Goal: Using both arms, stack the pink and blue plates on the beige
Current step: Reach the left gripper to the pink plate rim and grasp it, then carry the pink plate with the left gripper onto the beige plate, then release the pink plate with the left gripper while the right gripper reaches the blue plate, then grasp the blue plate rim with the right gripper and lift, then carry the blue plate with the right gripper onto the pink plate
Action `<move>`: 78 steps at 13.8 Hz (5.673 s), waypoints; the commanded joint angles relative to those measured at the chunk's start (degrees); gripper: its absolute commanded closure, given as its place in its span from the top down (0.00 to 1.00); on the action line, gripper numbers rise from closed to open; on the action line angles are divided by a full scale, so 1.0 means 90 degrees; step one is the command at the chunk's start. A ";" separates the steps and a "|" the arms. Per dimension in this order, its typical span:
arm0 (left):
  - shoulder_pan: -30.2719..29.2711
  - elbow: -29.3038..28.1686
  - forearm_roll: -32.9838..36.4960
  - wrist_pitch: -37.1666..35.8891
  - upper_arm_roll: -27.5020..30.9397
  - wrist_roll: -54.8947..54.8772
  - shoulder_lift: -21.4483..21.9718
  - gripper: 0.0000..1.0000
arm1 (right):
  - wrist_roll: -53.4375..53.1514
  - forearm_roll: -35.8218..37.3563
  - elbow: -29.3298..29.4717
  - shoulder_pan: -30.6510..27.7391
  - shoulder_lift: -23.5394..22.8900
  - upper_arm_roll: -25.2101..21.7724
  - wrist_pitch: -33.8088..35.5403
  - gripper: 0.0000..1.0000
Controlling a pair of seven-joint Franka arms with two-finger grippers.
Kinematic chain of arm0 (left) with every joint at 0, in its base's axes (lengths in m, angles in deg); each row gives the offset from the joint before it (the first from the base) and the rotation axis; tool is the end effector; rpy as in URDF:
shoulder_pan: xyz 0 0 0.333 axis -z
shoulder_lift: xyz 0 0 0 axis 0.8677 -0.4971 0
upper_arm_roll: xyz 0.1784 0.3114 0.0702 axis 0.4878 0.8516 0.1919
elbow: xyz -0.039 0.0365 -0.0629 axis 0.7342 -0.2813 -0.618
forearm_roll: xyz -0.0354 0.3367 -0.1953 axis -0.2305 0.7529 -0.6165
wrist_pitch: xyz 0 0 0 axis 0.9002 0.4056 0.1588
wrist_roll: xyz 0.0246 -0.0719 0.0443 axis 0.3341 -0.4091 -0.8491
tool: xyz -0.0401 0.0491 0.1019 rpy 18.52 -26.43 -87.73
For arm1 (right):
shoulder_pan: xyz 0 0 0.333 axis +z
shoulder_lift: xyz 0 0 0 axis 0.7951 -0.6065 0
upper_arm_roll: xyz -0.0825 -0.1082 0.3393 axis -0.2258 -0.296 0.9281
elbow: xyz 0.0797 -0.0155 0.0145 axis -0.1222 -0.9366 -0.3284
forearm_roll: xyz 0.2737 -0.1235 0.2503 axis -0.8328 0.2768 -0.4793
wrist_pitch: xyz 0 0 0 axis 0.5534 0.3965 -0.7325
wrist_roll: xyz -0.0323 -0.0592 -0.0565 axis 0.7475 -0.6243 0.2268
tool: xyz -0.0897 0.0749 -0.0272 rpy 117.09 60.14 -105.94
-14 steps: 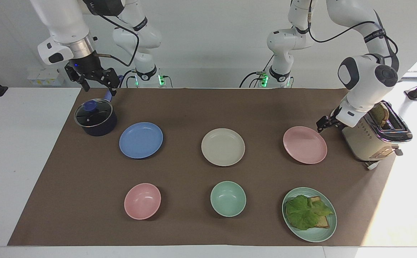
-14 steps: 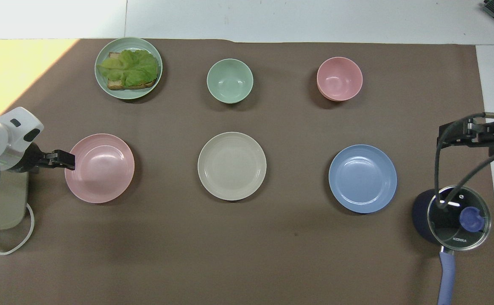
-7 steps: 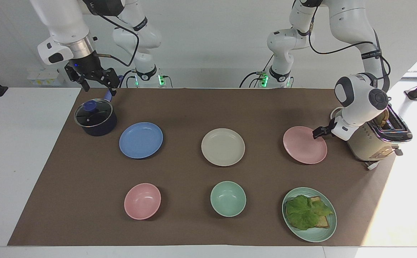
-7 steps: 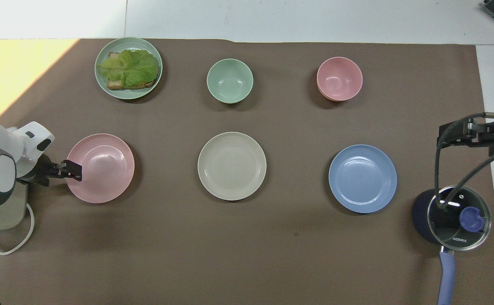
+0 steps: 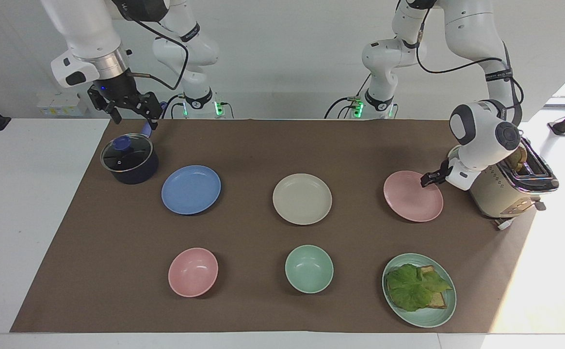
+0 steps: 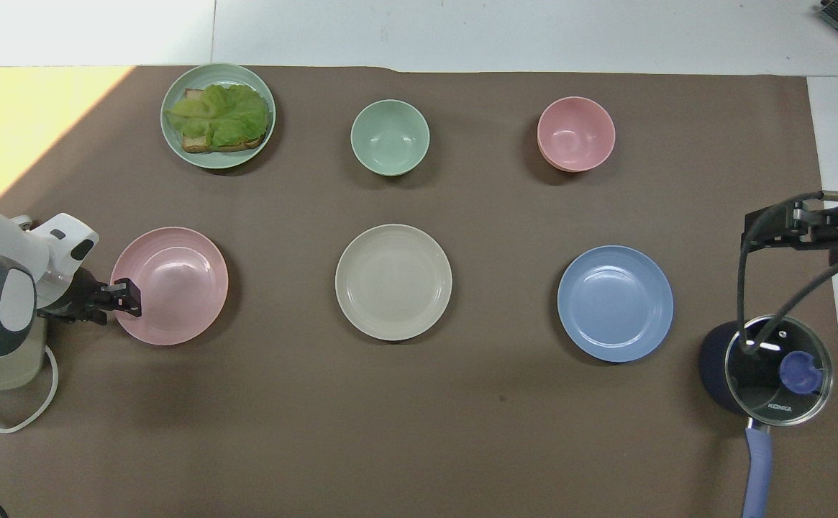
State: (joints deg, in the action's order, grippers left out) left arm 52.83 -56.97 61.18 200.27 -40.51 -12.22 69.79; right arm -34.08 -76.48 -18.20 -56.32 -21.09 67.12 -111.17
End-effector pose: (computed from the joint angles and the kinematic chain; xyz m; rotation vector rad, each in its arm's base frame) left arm 0.5336 0.0528 0.3499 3.0668 0.2680 -0.3671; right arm 0.5402 0.0105 0.6753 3.0862 -0.2958 -0.0404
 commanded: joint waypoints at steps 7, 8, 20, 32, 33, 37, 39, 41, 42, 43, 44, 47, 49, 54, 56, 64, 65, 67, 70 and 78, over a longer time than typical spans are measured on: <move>0.0057 0.1018 -0.0392 -0.2097 -0.0049 0.0081 0.0167 0.00 | -0.0011 0.0004 0.0027 -0.0063 -0.0017 0.0007 -0.0078 1.00; 0.0154 0.1253 -0.0607 -0.2421 -0.0059 0.0130 0.0186 0.00 | -0.0011 0.0004 0.0027 -0.0063 0.0002 0.0017 -0.0078 1.00; 0.3493 0.0641 -0.1644 0.0160 -0.0147 0.2600 0.0051 0.00 | -0.0099 -0.0006 0.0027 -0.0063 0.0003 0.0007 -0.0078 1.00; 0.2560 0.1078 -0.0807 -0.0283 -0.0059 0.2378 0.0303 1.00 | 0.0194 0.0023 -0.0850 -0.0171 0.0129 -0.0061 -0.1219 1.00; 0.2296 0.1234 -0.0747 -0.0450 -0.0059 0.2086 0.0361 1.00 | 0.0272 0.0004 -0.1065 -0.0161 0.0129 -0.0051 -0.1404 1.00; 0.1600 0.1752 -0.0241 -0.0889 -0.0040 0.0914 0.0635 1.00 | 0.0312 0.0004 -0.2265 -0.0073 0.0091 -0.0042 -0.2517 1.00; 0.1522 0.2181 0.0171 -0.1162 -0.0040 0.0581 0.0665 1.00 | 0.0437 -0.0093 -0.2890 -0.0073 0.0071 -0.0032 -0.3015 1.00; 0.1444 0.2669 0.0191 -0.1679 -0.0030 0.0288 0.0752 1.00 | 0.0701 -0.0493 -0.3554 -0.0131 0.0100 -0.0042 -0.3610 1.00; 0.1434 0.2846 0.0191 -0.2010 -0.0011 0.0016 0.0840 1.00 | 0.0789 -0.0601 -0.3808 -0.0132 0.0139 -0.0051 -0.3855 1.00; 0.1395 0.2973 0.0191 -0.2159 0.0077 -0.0209 0.0928 1.00 | 0.0887 -0.0602 -0.3966 -0.0151 0.0149 -0.0051 -0.4022 1.00; 0.1395 0.3071 0.0191 -0.2296 0.0116 -0.0231 0.0996 1.00 | 0.1081 -0.0612 -0.4112 -0.0190 0.0149 -0.0051 -0.4178 1.00; 0.1395 0.3072 0.0181 -0.2336 0.0116 -0.0241 0.1095 1.00 | 0.2028 -0.0767 -0.4903 -0.0590 0.0149 -0.0051 -0.5116 1.00; 0.1385 0.3072 0.0172 -0.2326 0.0116 -0.0211 0.1095 1.00 | 0.2477 -0.1108 -0.4973 -0.0756 0.0052 -0.0051 -0.5166 1.00; 0.1395 0.3072 0.0172 -0.2326 0.0116 -0.0202 0.1095 1.00 | 0.2665 -0.1646 -0.5012 -0.0845 -0.0241 -0.0051 -0.5283 0.81; 0.1385 0.3072 0.0172 -0.2326 0.0116 -0.0202 0.1095 1.00 | 0.2801 -0.1822 -0.5012 -0.0864 -0.0466 -0.0051 -0.5438 0.79; 0.1395 0.3072 0.0172 -0.2326 0.0116 -0.0202 0.1095 1.00 | 0.3524 -0.2525 -0.5012 -0.1059 -0.0564 -0.0051 -0.5381 0.06; 0.1395 0.3072 0.0172 -0.2326 0.0116 -0.0202 0.1095 1.00 | 0.3553 -0.2526 -0.5012 -0.1069 -0.0564 -0.0051 -0.5381 0.00; 0.1385 0.3072 0.0172 -0.2326 0.0116 -0.0202 0.1095 1.00 | 0.3739 -0.2526 -0.4905 -0.1147 -0.0438 -0.0061 -0.5216 0.00; 0.1395 0.3072 0.0172 -0.2326 0.0116 -0.0202 0.1095 1.00 | 0.3623 -0.2526 -0.4486 -0.1070 -0.0125 -0.0061 -0.4621 0.00; 0.1395 0.3072 0.0172 -0.2326 0.0116 -0.0202 0.1095 1.00 | -0.0358 -0.2146 -0.3169 0.1370 -0.0523 0.0066 -0.4668 0.00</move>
State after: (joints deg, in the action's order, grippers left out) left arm 65.75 -29.64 61.96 180.24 -39.20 -13.63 79.57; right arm -31.05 -97.21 -51.21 -46.77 -21.99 67.86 -152.84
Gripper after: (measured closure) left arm 0.000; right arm 0.969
